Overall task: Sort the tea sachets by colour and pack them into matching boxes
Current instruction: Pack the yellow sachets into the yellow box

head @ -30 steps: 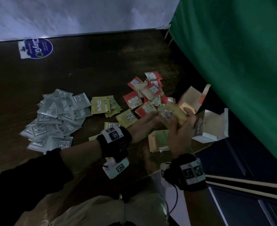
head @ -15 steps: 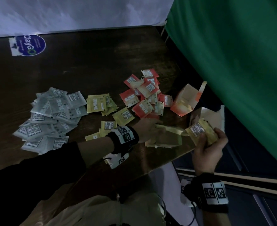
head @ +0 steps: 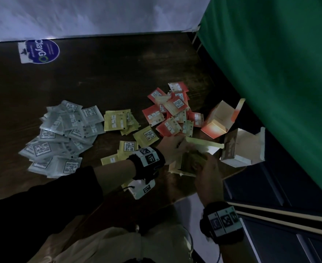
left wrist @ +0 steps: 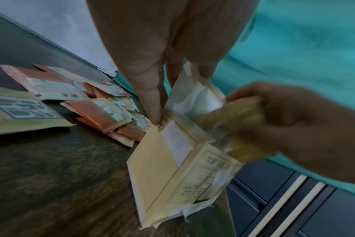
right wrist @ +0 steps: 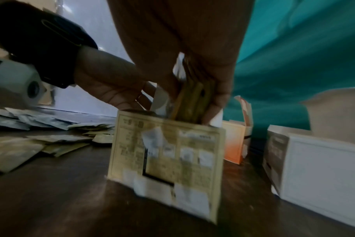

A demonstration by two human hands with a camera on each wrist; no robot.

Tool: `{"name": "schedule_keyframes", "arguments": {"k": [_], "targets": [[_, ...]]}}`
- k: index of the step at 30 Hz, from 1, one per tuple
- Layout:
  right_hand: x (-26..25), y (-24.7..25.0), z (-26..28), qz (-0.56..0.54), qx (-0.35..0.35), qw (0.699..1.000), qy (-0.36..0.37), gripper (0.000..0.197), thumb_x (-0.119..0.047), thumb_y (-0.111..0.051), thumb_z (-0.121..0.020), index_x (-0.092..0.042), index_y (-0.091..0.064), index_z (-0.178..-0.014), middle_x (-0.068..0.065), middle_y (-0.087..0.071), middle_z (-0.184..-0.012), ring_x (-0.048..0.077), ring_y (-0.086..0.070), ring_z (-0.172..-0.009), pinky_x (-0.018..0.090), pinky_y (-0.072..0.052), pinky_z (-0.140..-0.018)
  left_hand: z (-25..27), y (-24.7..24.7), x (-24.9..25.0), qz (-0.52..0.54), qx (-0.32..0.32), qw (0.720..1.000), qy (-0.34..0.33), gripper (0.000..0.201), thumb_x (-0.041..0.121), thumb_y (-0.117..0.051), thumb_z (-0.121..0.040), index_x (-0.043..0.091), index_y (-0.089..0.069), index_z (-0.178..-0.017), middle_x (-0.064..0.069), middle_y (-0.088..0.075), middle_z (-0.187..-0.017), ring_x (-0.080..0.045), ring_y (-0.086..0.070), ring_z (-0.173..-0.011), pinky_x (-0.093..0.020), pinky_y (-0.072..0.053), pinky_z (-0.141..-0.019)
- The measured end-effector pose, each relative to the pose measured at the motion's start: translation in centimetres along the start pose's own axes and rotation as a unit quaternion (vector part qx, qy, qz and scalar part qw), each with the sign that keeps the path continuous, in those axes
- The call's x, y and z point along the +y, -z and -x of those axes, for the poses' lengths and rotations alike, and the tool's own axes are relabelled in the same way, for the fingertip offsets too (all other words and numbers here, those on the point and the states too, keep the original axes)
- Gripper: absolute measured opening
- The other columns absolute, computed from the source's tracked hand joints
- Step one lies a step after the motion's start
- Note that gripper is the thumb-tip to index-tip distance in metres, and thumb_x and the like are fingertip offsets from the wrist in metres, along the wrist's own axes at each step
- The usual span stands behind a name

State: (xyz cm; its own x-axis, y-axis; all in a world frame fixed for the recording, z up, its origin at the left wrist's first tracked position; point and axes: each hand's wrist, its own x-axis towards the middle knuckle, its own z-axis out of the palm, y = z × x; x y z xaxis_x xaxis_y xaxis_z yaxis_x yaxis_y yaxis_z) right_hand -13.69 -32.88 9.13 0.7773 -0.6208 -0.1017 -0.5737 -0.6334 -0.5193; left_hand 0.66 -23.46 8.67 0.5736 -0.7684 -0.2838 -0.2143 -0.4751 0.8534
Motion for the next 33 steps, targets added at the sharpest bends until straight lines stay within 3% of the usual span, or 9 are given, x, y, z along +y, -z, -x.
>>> {"name": "schedule_keyframes", "arguments": {"k": [3,7,13,18,20,23,27,30,33], "targets": [[-1.2,-1.0,-1.2,0.083,-0.031,0.996,-0.014,0.044,-0.010,-0.053,-0.092,-0.004,-0.035,-0.131,0.015,-0.055,-0.123,0.031,-0.060,-0.109,0.042,-0.052,-0.085,0.5,-0.1,0.3,0.017,0.006,1.000,-0.009,0.043,0.044,-0.041,-0.096,0.010,-0.057,-0.118,-0.006,-0.064,-0.103,-0.015,-0.057,-0.085,-0.016,-0.038,-0.062],[-3.1,-1.7,-3.3,0.058,-0.080,0.989,-0.106,0.040,-0.020,-0.042,-0.099,0.002,-0.035,-0.132,0.018,-0.056,-0.123,0.036,-0.059,-0.108,0.035,-0.042,-0.079,1.0,-0.7,0.4,0.050,0.015,0.999,-0.004,0.042,0.044,-0.041,-0.096,0.010,-0.057,-0.115,-0.007,-0.065,-0.104,-0.019,-0.060,-0.091,-0.028,-0.046,-0.076],[-2.2,-1.9,-3.7,0.055,-0.145,0.981,-0.112,0.034,-0.022,-0.038,-0.101,-0.001,-0.055,-0.121,0.019,-0.059,-0.121,0.035,-0.054,-0.109,0.027,-0.040,-0.080,1.3,-1.5,-0.3,0.049,0.032,0.998,0.010,0.048,0.046,-0.040,-0.096,0.000,-0.054,-0.092,-0.007,-0.051,-0.075,-0.018,-0.047,-0.065,-0.028,-0.034,-0.057],[-1.6,-1.3,-1.8,0.083,-0.030,0.995,-0.053,0.027,-0.026,-0.052,-0.096,-0.001,-0.060,-0.103,0.020,-0.054,-0.112,0.034,-0.053,-0.102,0.034,-0.041,-0.078,3.0,-0.6,-1.1,0.042,0.013,0.999,-0.024,0.037,0.042,-0.041,-0.097,0.014,-0.059,-0.114,-0.004,-0.060,-0.104,-0.017,-0.057,-0.091,-0.030,-0.045,-0.078],[-1.9,-0.9,-0.8,0.058,0.009,0.998,-0.013,0.015,-0.022,-0.057,-0.093,-0.008,-0.057,-0.090,0.013,-0.057,-0.098,0.025,-0.055,-0.086,0.026,-0.038,-0.064,3.9,0.9,-2.3,0.003,0.037,0.999,-0.024,0.032,0.037,-0.045,-0.097,0.016,-0.057,-0.118,-0.002,-0.059,-0.113,-0.016,-0.057,-0.099,-0.030,-0.047,-0.084],[-3.9,-0.5,1.1,0.026,-0.051,0.997,0.050,0.015,-0.023,-0.061,-0.091,-0.022,-0.049,-0.082,-0.010,-0.047,-0.073,0.003,-0.043,-0.064,0.013,-0.025,-0.054,4.5,4.6,-5.6,-0.064,0.104,0.992,-0.011,0.029,0.028,-0.052,-0.094,0.016,-0.055,-0.120,-0.003,-0.053,-0.123,-0.017,-0.052,-0.110,-0.026,-0.041,-0.086],[-5.4,-4.0,2.1,0.042,-0.171,0.980,0.093,0.014,-0.028,-0.057,-0.093,-0.018,-0.057,-0.102,-0.007,-0.056,-0.086,0.009,-0.053,-0.078,0.018,-0.035,-0.063,2.3,10.1,-10.5,-0.214,0.170,0.960,0.056,0.062,0.030,-0.069,-0.081,0.017,-0.042,-0.134,-0.012,-0.034,-0.142,-0.031,-0.040,-0.127,-0.039,-0.043,-0.098],[-6.6,-7.8,1.3,0.014,-0.237,0.969,0.074,0.037,-0.026,-0.059,-0.091,-0.012,-0.049,-0.124,0.007,-0.053,-0.118,0.020,-0.055,-0.105,0.030,-0.046,-0.085,0.2,12.9,-11.5,-0.317,0.084,0.932,0.156,0.106,0.050,-0.076,-0.069,0.019,-0.014,-0.149,-0.013,-0.015,-0.154,-0.035,-0.022,-0.139,-0.047,-0.032,-0.109],[-7.9,-10.4,0.2,0.015,-0.233,0.971,0.060,0.049,-0.025,-0.061,-0.090,-0.010,-0.040,-0.131,0.010,-0.040,-0.130,0.026,-0.046,-0.119,0.036,-0.044,-0.093,-1.4,13.0,-11.5,-0.353,0.017,0.919,0.174,0.119,0.054,-0.078,-0.064,0.022,-0.002,-0.150,-0.012,-0.013,-0.155,-0.036,-0.023,-0.138,-0.050,-0.034,-0.106]]}}
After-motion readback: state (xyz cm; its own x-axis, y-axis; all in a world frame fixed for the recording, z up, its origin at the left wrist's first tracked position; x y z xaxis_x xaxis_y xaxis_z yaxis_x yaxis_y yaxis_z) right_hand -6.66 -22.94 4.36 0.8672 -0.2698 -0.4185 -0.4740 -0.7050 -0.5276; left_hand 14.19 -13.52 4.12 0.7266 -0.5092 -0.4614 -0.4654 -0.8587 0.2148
